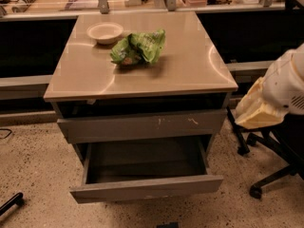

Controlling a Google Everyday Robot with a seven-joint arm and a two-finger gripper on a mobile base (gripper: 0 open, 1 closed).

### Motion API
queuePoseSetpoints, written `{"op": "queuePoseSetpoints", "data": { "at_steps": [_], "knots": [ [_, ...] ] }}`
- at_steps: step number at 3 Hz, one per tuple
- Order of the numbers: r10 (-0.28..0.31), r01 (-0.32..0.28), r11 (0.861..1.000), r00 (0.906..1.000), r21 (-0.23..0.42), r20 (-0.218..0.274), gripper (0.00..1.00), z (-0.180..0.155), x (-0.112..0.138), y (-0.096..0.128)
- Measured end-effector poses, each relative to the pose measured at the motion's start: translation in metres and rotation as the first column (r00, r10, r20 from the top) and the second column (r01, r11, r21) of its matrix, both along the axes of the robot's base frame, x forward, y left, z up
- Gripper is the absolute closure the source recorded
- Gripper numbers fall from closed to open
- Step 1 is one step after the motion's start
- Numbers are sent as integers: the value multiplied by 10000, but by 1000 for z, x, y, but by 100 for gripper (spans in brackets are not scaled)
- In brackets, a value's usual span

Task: Close middle drawer

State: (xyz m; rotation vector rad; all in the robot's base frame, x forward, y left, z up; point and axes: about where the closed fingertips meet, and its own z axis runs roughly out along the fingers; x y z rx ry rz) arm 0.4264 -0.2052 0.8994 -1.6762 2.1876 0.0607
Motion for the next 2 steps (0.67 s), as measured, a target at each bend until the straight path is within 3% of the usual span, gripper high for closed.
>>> {"op": "queuePoseSetpoints", "data": {
  "at_steps": [1,2],
  "knots": [
    [385,-336,9943,9981,1015,-471,88,-78,-9,26],
    [1185,-903,9796,9810,1796,-1534,100,-161,-24,62]
  ]
}}
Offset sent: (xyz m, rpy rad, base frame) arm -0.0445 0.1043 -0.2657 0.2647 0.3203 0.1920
